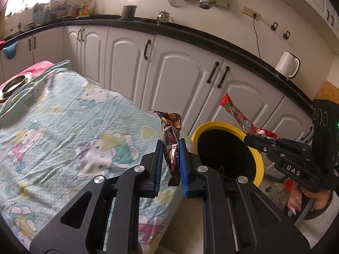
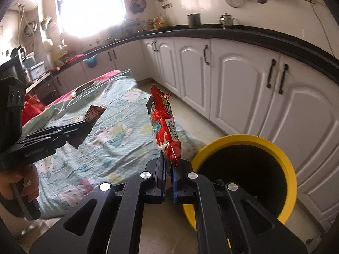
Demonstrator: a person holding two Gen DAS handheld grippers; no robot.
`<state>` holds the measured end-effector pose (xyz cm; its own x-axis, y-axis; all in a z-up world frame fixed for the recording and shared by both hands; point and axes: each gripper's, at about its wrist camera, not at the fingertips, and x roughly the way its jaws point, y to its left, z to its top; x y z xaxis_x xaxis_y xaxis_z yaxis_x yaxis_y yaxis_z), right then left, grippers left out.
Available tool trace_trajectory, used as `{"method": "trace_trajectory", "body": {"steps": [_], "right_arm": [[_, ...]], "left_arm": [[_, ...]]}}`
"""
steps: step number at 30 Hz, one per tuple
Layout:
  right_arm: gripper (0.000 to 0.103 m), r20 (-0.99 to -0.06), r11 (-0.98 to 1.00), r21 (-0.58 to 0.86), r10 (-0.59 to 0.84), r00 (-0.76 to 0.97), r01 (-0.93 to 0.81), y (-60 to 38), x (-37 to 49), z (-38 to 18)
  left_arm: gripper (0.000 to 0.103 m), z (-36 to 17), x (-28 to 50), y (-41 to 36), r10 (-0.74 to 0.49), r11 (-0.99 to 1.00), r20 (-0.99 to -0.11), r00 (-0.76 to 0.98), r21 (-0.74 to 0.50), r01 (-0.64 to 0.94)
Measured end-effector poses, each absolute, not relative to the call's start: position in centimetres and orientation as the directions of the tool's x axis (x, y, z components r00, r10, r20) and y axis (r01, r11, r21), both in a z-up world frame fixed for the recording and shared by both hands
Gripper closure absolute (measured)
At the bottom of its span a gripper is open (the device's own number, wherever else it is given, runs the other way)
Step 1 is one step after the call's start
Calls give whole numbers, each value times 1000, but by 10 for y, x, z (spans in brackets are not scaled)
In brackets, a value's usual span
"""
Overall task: Collect trash
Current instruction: 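Carry the brown wrapper and red wrapper over the yellow bin with both tools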
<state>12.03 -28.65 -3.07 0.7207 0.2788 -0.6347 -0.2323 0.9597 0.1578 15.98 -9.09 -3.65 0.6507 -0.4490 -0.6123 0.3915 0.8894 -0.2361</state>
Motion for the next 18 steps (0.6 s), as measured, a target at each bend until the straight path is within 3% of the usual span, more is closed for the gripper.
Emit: {"method": "trace_trajectory", "body": {"steps": [18], "right_arm": [[98,-617,972,234,156,771,-9,-375,103,-44]], "left_arm": [[93,-42,166,-184,-506,832,-627,592,-173,527]]}}
